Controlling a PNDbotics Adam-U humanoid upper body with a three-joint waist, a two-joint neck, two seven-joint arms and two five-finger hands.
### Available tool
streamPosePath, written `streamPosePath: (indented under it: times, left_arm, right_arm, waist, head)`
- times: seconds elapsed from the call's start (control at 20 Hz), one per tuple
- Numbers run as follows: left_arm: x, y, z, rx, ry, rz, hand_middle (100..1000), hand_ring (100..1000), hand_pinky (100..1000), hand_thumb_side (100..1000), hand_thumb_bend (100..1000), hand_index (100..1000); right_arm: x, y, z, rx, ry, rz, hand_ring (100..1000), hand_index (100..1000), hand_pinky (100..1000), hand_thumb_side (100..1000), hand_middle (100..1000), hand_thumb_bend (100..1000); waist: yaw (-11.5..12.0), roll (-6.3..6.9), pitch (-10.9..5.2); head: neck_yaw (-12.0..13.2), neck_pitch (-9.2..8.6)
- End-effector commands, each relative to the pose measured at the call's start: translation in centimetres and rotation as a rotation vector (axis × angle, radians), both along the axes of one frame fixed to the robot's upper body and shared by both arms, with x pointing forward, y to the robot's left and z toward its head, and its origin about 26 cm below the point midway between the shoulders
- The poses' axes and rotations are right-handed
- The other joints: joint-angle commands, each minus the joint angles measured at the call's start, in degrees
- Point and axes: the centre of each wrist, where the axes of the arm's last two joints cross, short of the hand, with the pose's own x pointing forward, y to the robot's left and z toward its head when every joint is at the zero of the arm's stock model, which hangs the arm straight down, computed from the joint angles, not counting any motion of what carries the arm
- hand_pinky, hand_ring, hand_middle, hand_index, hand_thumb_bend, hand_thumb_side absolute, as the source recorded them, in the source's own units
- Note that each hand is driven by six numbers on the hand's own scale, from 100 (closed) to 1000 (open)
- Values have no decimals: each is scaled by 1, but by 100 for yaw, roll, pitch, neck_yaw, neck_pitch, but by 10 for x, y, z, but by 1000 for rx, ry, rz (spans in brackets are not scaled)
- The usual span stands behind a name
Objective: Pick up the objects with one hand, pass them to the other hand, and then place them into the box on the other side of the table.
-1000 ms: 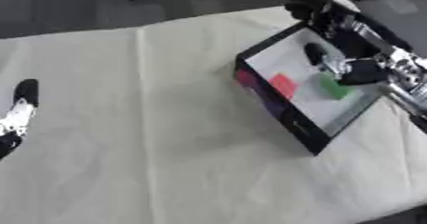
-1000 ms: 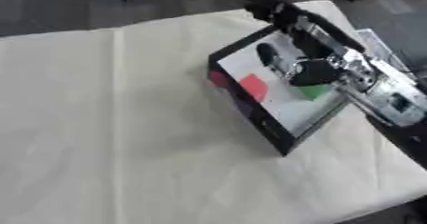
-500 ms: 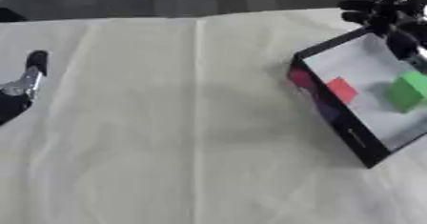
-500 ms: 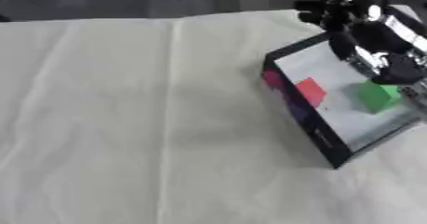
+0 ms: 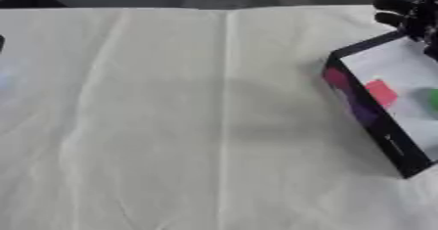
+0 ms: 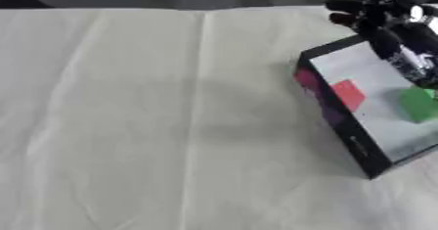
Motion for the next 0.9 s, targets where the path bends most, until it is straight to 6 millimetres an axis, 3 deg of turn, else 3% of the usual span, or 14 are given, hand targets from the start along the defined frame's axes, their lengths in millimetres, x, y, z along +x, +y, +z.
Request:
streamPosePath:
  times: [0.05, 0.9]
  left_arm:
    - [9, 25, 18, 10, 83, 42, 722, 809, 882, 410, 529, 832]
    - [40, 86, 31, 119, 373, 164, 780, 854, 907, 346, 675, 852]
  right_arm:
    - [-1, 2, 9, -23, -25, 5, 1000, 1000, 1000, 481, 1000, 100]
    - [-3, 0, 4, -20, -38, -24, 1000, 1000, 1000, 475, 1000, 100]
  waist:
    - [5, 7, -157]
    - [-42, -5, -58]
  head:
    - [93, -11]
    - [1017, -171]
